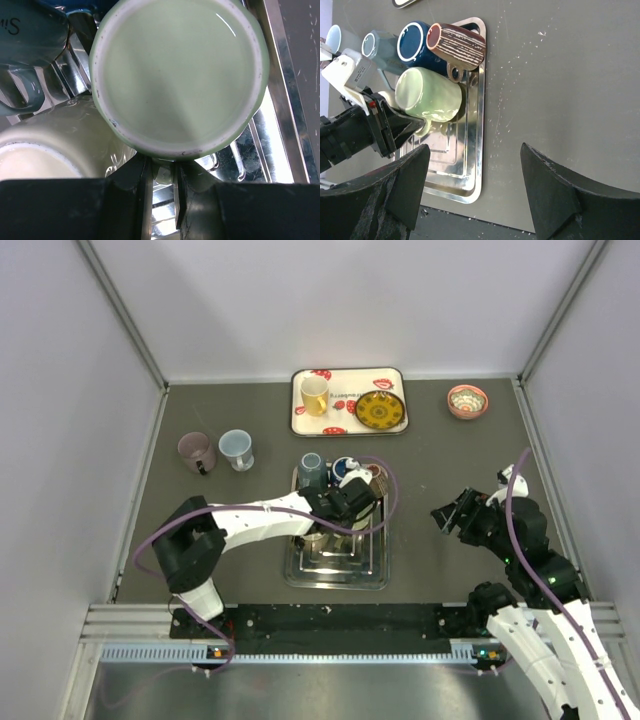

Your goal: Turn the mug right side up

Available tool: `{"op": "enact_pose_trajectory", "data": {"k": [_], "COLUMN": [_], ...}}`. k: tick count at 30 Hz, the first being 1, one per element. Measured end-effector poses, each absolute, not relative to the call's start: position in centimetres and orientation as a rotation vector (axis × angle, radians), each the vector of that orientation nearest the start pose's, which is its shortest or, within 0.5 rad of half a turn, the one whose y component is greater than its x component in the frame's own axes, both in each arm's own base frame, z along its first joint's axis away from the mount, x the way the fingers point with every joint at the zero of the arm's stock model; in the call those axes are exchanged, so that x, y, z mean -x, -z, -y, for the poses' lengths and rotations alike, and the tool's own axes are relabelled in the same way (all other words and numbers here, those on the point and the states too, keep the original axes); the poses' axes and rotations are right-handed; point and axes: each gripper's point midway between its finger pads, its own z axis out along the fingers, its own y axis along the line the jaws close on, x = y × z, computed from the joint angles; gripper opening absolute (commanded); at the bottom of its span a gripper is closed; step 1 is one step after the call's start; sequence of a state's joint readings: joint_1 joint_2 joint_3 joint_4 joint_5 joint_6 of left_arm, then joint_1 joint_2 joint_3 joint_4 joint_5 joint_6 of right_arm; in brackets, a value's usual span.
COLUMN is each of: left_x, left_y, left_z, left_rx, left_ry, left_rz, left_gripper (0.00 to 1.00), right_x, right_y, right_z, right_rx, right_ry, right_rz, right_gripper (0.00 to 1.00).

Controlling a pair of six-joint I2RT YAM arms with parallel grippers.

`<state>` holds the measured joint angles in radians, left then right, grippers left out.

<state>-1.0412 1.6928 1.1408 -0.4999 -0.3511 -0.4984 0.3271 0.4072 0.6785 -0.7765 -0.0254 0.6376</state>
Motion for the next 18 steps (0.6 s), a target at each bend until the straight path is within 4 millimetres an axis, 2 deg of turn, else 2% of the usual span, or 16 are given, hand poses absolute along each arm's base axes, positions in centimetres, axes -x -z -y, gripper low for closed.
{"op": "enact_pose_trajectory", "data": {"k": [9,18], "left_x": [-23.5,-23.6], "left_y": [-6.0,-5.7], "left_z": [31.3,31.1], "left_rx": [-0.547,-0.523], "left_ry": [0.169,0.178], "left_rz": [-2.476,-2.468], "left_gripper": [0.00,0.21], "right_x": [-18.1,-18.1], "right_y": [-19.0,-18.7], "right_z": [-9.3,-9.3], "right_rx": [-0.313,-0.315], "right_ry": [-0.608,-0.603], "right_rz": [-2.117,-2.130], "right_gripper": [0.73,0.73]}}
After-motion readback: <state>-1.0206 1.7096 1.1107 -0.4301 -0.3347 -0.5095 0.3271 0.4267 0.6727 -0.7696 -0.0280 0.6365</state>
